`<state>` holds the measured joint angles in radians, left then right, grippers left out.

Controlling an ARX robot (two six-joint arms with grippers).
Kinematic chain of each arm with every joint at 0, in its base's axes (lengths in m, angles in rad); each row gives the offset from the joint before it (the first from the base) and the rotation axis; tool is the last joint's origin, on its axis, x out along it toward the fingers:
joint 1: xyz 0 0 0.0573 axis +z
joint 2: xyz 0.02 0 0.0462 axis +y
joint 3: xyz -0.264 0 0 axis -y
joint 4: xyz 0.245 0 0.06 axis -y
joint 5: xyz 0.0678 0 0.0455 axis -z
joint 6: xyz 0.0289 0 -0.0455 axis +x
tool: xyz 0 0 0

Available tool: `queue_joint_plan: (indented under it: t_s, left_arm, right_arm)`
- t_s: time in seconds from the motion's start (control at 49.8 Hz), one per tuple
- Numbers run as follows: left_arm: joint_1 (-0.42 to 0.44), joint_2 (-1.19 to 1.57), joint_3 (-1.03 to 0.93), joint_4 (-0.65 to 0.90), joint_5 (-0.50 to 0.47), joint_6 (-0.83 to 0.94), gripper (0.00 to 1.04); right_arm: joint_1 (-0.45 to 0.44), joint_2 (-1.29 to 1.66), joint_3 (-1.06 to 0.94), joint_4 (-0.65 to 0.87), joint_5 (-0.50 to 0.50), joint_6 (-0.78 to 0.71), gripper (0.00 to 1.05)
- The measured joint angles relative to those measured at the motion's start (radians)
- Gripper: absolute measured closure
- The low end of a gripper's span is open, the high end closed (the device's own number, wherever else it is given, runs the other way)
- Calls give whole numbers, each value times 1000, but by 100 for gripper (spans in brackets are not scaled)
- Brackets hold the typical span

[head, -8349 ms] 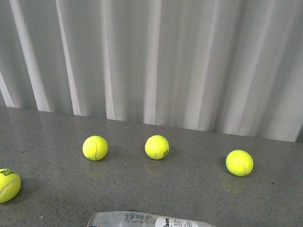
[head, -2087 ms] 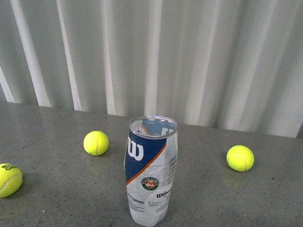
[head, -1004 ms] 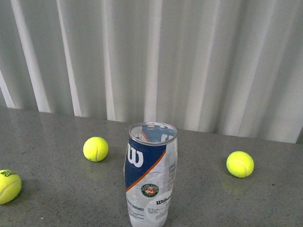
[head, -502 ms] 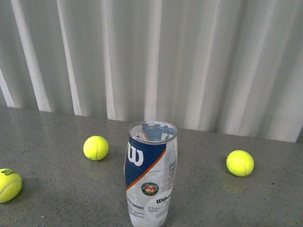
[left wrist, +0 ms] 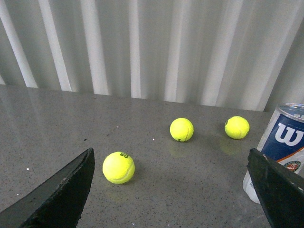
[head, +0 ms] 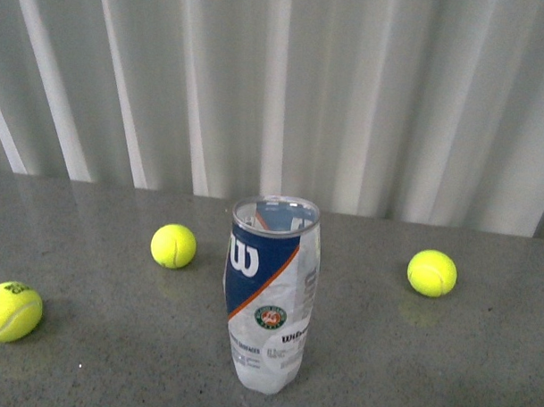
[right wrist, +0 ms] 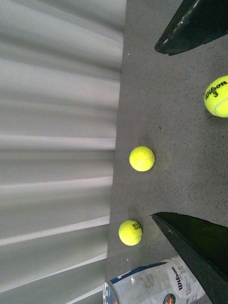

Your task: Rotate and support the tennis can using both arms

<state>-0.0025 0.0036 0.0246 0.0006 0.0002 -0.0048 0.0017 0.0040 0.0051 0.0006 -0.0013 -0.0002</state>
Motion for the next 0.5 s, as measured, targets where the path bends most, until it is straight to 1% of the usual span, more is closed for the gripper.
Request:
queue_joint_plan:
  t_s: [0.502]
  left_arm:
    - [0, 0, 0, 0, 0, 0, 7]
  right_arm:
    - [0, 0, 0, 0, 0, 0, 7]
